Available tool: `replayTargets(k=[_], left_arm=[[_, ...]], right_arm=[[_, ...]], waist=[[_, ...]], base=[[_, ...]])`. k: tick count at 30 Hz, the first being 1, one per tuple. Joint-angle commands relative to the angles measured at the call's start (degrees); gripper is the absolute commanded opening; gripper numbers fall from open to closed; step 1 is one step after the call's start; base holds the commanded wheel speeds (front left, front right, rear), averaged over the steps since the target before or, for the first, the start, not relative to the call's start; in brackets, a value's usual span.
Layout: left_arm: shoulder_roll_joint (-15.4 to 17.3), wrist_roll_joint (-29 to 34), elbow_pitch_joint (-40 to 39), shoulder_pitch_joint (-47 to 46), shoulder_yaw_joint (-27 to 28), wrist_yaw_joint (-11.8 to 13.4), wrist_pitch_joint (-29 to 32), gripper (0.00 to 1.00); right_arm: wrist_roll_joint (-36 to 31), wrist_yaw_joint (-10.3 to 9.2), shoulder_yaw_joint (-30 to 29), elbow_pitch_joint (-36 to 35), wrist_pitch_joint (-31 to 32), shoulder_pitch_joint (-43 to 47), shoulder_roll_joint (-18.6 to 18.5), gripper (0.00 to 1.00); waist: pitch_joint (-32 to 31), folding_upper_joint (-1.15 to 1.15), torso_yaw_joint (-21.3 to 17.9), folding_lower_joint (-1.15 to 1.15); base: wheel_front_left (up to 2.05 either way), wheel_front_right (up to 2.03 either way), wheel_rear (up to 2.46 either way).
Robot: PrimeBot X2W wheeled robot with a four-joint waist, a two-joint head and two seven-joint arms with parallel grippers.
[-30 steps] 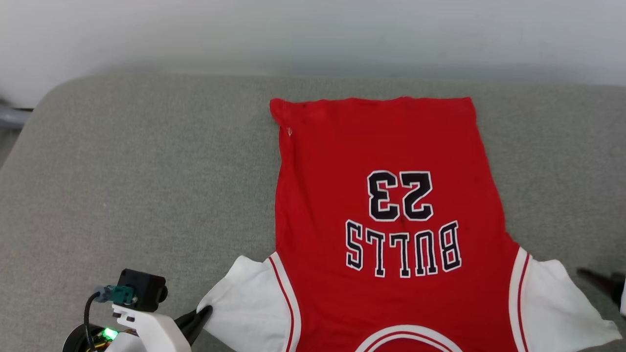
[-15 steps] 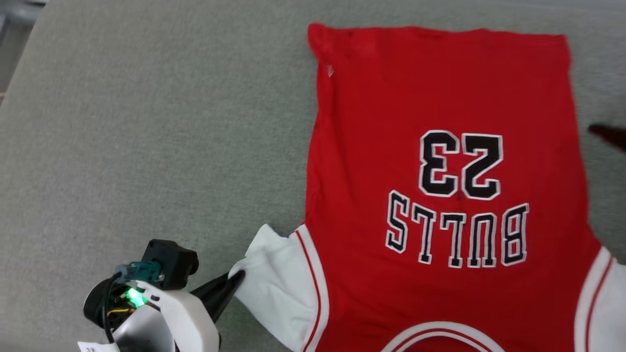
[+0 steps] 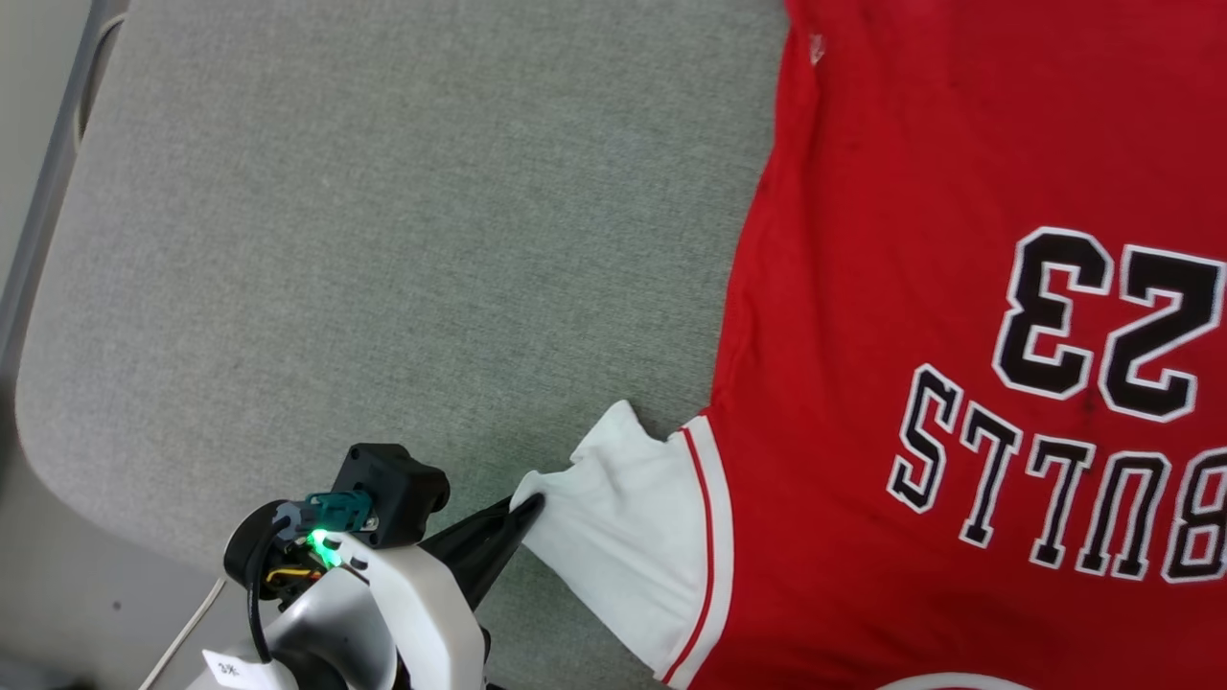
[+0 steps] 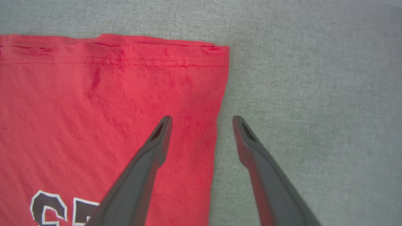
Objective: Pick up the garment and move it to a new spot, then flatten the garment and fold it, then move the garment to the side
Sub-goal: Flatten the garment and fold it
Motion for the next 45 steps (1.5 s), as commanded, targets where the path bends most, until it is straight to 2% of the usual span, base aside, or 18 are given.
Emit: replayTargets(k=[1, 6, 11, 12, 13, 21, 29, 32, 33, 35, 45], left_arm=[[-0.39, 0.25, 0.10, -0.93, -0.20, -0.26, -0.29, 0.00], [-1.53, 0.49, 0.70, -1.99, -0.87, -0.62, -1.14, 0.00], [-2.12, 0.62, 2.00, -2.71, -1.15, -0.86, -1.81, 0.00], [-2.20, 0.60, 2.31, -2.82, -1.21, -0.94, -1.90, 0.00], [-2.28, 0.56, 2.61, -2.94, -1.25, -0.94, -1.89, 0.00], [-1.83, 0.05, 4.31, -2.13, -0.90, -1.28, -2.97, 0.00], [-0.24, -0.50, 4.95, -0.33, 0.25, -0.35, -2.90, 0.00], [0.00, -0.76, 5.43, 0.55, 0.32, 0.45, -2.40, 0.00], [0.18, -0.88, 6.14, 1.26, 0.51, 1.34, -2.03, 0.00], [0.43, -0.57, 6.63, 1.97, 0.55, 2.01, -1.91, 0.00], [0.20, -1.11, 8.18, 6.17, 0.93, 4.72, -2.84, 0.00]], right_arm=[[-0.69, -0.02, -0.26, 0.57, -0.28, -0.93, -0.42, 1.00], [-3.48, -0.02, -0.53, 3.20, -1.08, -2.04, -0.04, 1.00], [-3.22, -0.02, 2.05, 5.90, -1.05, 0.47, 0.64, 1.00], [-3.17, -0.02, 2.57, 6.42, -0.75, 1.07, 0.51, 0.76], [-3.05, -0.02, 3.46, 6.72, -0.50, 1.81, 0.23, 0.00], [-2.04, -0.03, 4.18, 8.60, -2.24, 4.97, -2.52, 0.00], [0.64, -0.03, 5.26, 9.54, -5.60, 11.98, -2.84, 0.00], [2.84, -0.04, 5.23, 9.76, -7.18, 16.00, -2.81, 0.00], [5.12, -0.04, 5.56, 9.36, -8.66, 20.91, -2.44, 0.00], [6.91, -0.04, 5.93, 8.76, -9.36, 24.40, -2.49, 0.00], [14.35, -0.04, 5.42, 2.45, -12.15, 41.02, -0.74, 0.00]], waist=[[1.74, 0.00, 1.84, -0.01], [3.03, 0.00, 3.20, -0.01], [3.45, 0.00, 3.54, -0.01], [3.41, 0.00, 3.57, -0.01], [3.34, 0.00, 3.57, -0.01], [0.75, 0.00, 2.78, -0.01], [-6.17, 0.00, -1.07, -0.01], [-9.54, 0.00, -2.99, -0.01], [-13.18, 0.00, -4.94, -0.01], [-15.32, 0.00, -6.16, -0.01], [-22.85, 0.00, -11.42, -0.01]], base=[[0.00, 0.00, 0.00], [0.00, 0.00, 0.00], [0.00, 0.00, 0.00], [0.00, 0.00, 0.00], [0.00, 0.00, 0.00], [0.00, 0.00, 0.00], [0.00, 0.00, 0.00], [0.00, 0.00, 0.00], [0.00, 0.00, 0.00], [0.00, 0.00, 0.00], [0.00, 0.00, 0.00]])
